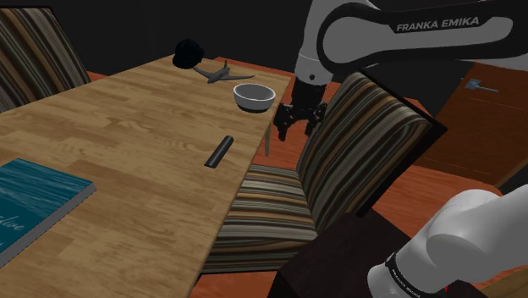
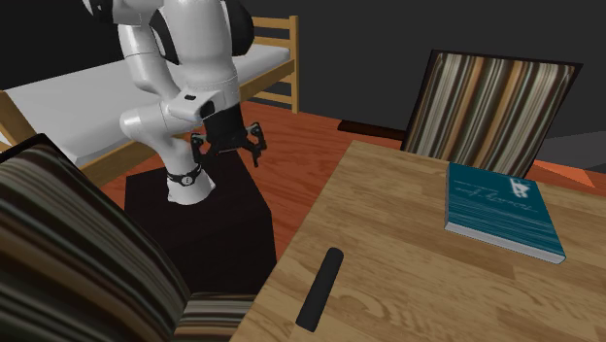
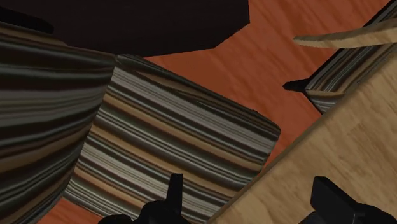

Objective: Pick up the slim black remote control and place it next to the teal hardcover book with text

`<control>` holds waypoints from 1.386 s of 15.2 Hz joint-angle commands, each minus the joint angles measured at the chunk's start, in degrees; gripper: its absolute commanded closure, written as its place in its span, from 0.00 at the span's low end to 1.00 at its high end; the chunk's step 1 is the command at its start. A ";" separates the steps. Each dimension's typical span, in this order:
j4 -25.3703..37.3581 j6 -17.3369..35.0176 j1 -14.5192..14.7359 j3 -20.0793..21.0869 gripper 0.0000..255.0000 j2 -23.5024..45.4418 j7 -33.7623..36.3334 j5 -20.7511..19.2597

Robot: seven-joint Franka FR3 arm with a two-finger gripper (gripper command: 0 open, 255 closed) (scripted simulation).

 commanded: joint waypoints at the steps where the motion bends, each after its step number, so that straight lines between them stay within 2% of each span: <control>1: 2.85 1.68 -0.72 1.71 0.00 5.13 5.04 0.27; 6: 10.60 4.69 -1.66 4.76 0.00 17.19 17.05 -0.51; 10: 17.98 6.22 -1.48 5.72 0.00 27.13 26.26 -2.09; 21: 44.03 5.66 2.32 2.66 0.00 54.16 46.84 -4.81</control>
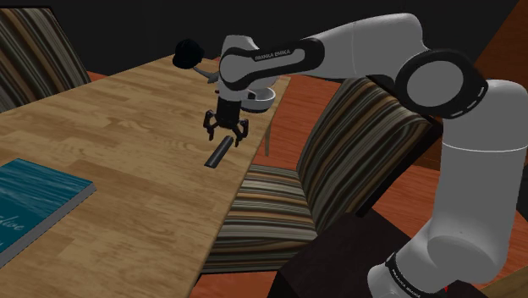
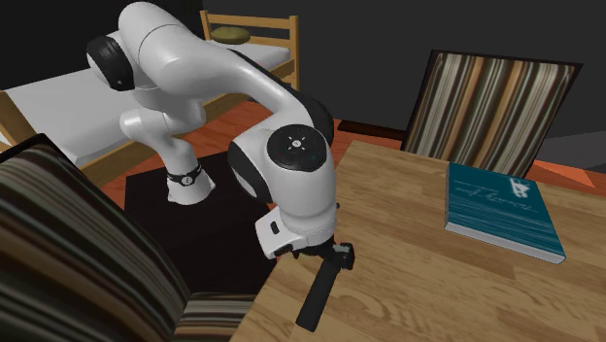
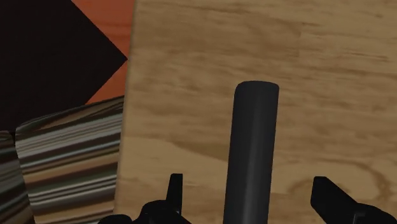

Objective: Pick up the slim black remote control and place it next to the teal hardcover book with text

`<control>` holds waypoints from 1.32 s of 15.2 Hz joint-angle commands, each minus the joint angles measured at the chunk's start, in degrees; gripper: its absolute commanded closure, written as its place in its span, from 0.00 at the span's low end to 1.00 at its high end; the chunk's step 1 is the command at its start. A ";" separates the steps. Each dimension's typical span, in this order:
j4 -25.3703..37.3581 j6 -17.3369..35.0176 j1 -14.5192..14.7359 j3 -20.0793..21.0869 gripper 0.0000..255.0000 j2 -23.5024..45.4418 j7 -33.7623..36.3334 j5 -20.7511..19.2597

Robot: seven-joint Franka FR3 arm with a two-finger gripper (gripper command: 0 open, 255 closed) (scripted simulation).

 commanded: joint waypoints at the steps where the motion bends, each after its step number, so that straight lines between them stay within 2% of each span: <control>1: 5.88 -0.92 0.73 -0.92 0.00 5.01 3.19 -0.03; 9: 2.62 4.05 1.38 -1.03 0.00 6.68 3.29 -0.26; 17: 2.64 4.03 1.38 -1.03 0.00 6.69 3.29 -0.26; 18: 2.64 4.03 1.38 -1.03 1.00 6.69 3.29 -0.26; 20: 2.67 3.98 1.38 -1.03 1.00 6.67 3.29 -0.26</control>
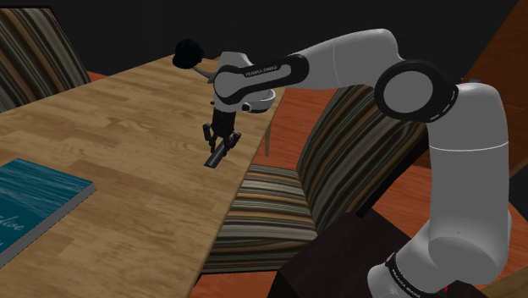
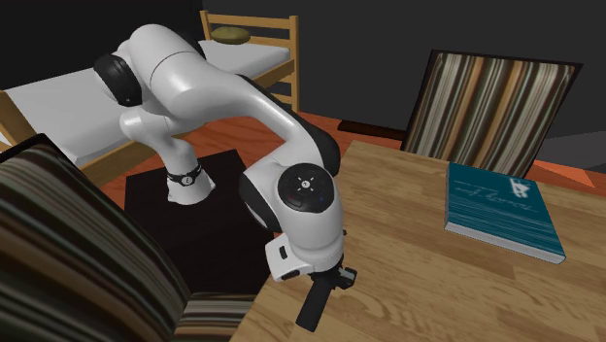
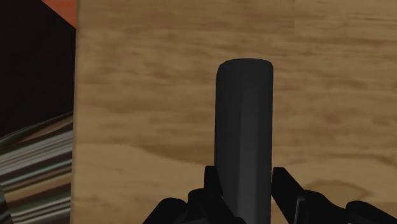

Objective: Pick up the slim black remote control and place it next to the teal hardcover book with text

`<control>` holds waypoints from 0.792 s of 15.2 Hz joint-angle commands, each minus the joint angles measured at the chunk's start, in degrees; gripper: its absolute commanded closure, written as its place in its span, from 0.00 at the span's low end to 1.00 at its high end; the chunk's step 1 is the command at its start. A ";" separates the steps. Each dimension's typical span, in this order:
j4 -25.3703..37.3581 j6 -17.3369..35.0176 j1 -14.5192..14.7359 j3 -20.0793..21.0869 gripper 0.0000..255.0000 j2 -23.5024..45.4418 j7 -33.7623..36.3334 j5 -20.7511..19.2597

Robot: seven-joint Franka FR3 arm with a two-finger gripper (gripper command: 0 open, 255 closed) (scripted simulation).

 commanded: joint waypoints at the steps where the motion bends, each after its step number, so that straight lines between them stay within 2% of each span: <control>1: -0.36 0.25 0.06 0.03 1.00 0.26 -0.02 0.04; 7: -0.07 0.15 0.09 0.01 1.00 0.45 -0.01 -0.01; 12: 1.49 -2.86 -0.02 0.22 1.00 -1.06 0.36 0.21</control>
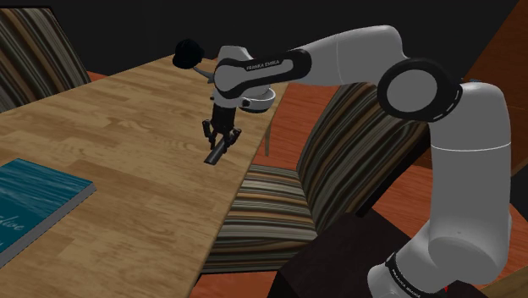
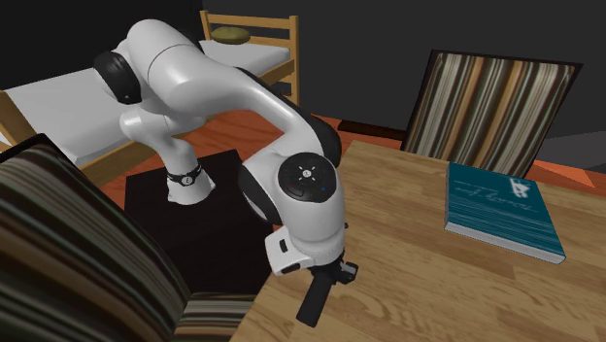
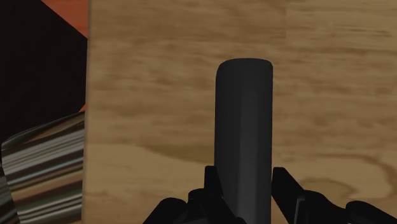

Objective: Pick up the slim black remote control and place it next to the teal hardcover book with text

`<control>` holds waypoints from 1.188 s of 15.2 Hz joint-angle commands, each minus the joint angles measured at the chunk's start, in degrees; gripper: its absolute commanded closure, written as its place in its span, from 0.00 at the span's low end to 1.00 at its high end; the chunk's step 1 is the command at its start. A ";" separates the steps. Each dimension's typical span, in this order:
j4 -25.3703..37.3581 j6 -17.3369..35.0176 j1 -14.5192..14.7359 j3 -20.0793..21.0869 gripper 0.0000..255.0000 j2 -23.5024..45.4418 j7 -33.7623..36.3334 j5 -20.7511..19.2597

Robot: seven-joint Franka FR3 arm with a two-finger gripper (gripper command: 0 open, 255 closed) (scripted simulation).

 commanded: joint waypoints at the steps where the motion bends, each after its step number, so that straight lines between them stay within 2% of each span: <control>1: 0.77 -1.19 -0.03 0.06 1.00 -0.41 0.12 0.05; 15: 7.59 -10.30 0.00 0.46 1.00 -2.89 1.37 0.36; 18: 5.43 -8.70 2.27 1.37 1.00 -4.08 4.48 0.41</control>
